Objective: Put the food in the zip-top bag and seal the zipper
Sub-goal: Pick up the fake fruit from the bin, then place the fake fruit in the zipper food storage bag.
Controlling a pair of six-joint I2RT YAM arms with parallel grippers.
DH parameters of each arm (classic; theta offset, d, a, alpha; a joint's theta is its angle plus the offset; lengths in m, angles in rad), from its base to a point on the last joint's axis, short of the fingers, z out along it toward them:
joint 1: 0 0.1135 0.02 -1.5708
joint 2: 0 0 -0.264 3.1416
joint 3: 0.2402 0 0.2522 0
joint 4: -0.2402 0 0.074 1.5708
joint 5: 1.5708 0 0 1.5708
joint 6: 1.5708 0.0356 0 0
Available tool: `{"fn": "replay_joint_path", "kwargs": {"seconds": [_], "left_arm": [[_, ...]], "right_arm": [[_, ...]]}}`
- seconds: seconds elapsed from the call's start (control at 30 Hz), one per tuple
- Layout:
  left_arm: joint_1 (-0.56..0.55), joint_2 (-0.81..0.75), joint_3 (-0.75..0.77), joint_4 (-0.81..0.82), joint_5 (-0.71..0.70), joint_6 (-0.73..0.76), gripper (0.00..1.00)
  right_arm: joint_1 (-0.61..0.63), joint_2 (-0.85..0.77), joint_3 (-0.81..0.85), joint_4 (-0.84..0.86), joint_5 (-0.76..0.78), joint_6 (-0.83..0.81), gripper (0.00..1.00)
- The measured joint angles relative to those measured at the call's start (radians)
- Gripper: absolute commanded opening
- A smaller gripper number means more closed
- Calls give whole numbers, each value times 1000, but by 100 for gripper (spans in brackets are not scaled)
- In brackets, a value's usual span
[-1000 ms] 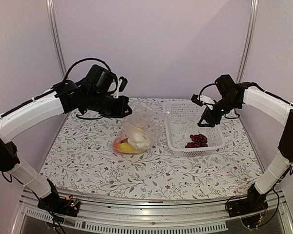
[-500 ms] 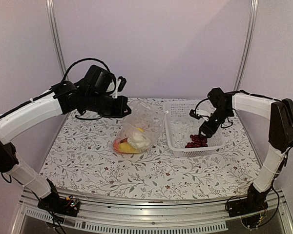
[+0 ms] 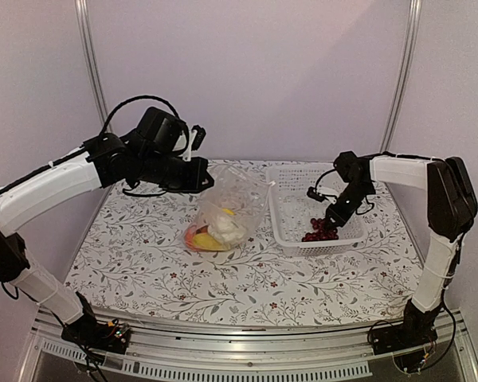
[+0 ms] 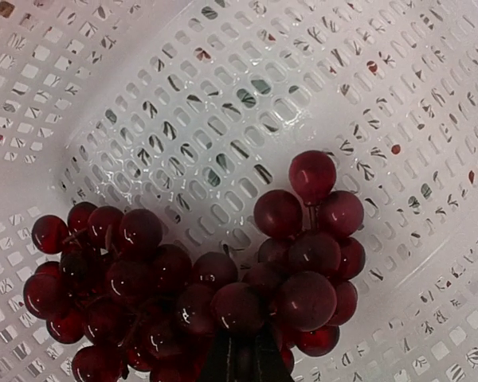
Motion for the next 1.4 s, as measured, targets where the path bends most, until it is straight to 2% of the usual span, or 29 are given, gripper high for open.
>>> {"fn": "replay_joint_path", "kwargs": {"seconds": [0.2,0.43,0.63,1.03,1.4], "left_arm": [[0,0,-3,2,-7,0,0],[0,-7,-4,5,-21,-2,0],[0,-11,-5,8,-21,-3,0],[0,-11,-5,10,-20,-10,0],[0,-11,-19,25,-20,-24,0]], "right_arm": [[0,-29,91,-37,-16,2,0],[19,-190,313,-58,-95,2,0],[115,-272,476,-52,-135,2,0],[290,-270,627,-18,-225,42,0],[413,-204,710,-12,-259,51,0]]}}
